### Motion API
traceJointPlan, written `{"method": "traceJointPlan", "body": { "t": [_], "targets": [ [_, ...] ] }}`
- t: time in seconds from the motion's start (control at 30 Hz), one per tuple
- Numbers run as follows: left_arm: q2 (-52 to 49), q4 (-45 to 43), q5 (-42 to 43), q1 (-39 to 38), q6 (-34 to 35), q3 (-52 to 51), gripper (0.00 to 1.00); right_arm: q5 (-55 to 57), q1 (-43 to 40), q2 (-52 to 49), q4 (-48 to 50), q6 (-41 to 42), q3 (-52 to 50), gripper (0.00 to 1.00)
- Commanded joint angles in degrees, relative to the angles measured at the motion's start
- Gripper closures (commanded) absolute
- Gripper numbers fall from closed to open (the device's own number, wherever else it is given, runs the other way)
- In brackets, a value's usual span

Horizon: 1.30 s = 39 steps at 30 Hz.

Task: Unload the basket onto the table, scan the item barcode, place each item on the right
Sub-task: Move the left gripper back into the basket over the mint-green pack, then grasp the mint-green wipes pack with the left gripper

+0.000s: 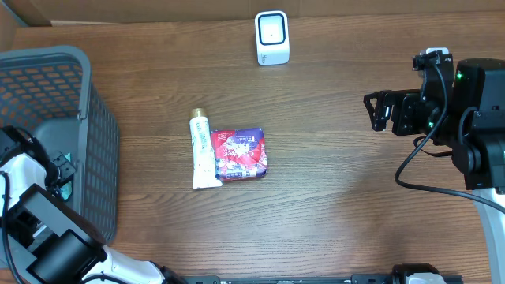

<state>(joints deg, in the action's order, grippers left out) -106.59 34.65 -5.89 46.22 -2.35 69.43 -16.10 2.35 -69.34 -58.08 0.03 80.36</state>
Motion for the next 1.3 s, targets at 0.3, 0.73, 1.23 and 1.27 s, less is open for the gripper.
{"method": "traceJointPlan", "body": {
  "t": [0.3, 0.73, 1.23, 1.27],
  "targets": [
    [-5.4, 7.78, 5.79, -0.59, -0.66, 2.75, 0.96, 0.15, 0.17, 0.42, 0.24, 0.15, 1.73, 0.0],
    [5.16, 18.69, 9.14, -3.5, 2.34, 18.18, 0.96, 0.15, 0.17, 0.42, 0.24, 0.15, 1.73, 0.0],
    [4.52, 19.34, 6.91, -3.5, 2.4, 16.61, 0.0, 0.15, 0.17, 0.42, 0.24, 0.15, 1.73, 0.0],
    [4.02, 19.45, 6.14, -3.5, 2.93, 16.55, 0.0, 0.15, 0.17, 0.42, 0.24, 0.15, 1.73, 0.0]
  ]
}}
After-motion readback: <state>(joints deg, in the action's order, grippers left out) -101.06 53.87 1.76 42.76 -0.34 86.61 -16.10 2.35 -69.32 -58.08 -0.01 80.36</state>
